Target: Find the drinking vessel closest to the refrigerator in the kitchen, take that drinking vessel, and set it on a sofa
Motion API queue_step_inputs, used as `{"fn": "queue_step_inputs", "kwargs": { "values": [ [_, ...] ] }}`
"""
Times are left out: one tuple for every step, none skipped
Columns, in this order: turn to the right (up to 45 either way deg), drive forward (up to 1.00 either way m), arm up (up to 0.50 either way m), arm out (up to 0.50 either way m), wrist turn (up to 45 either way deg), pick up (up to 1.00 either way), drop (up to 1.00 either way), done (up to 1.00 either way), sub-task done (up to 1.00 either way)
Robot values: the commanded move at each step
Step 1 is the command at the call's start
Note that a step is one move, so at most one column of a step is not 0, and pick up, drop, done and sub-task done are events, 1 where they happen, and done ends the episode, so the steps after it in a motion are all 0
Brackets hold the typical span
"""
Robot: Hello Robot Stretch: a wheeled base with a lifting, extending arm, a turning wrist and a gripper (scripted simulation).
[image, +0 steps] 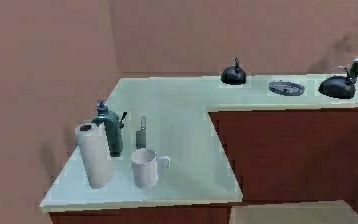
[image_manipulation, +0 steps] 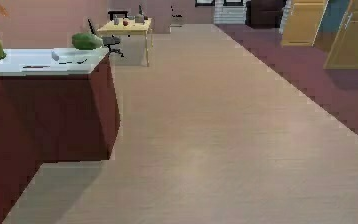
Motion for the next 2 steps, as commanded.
{"fn": "queue_step_inputs", "kwargs": {
  "values": [
    [-45.0, 0.00, 0.00, 0.00, 0.0, 0.00, 0.00, 0.00, 0.00],
    [-45.0, 0.00, 0.00, 0.00, 0.0, 0.00, 0.00, 0.00, 0.00]
  ]
}}
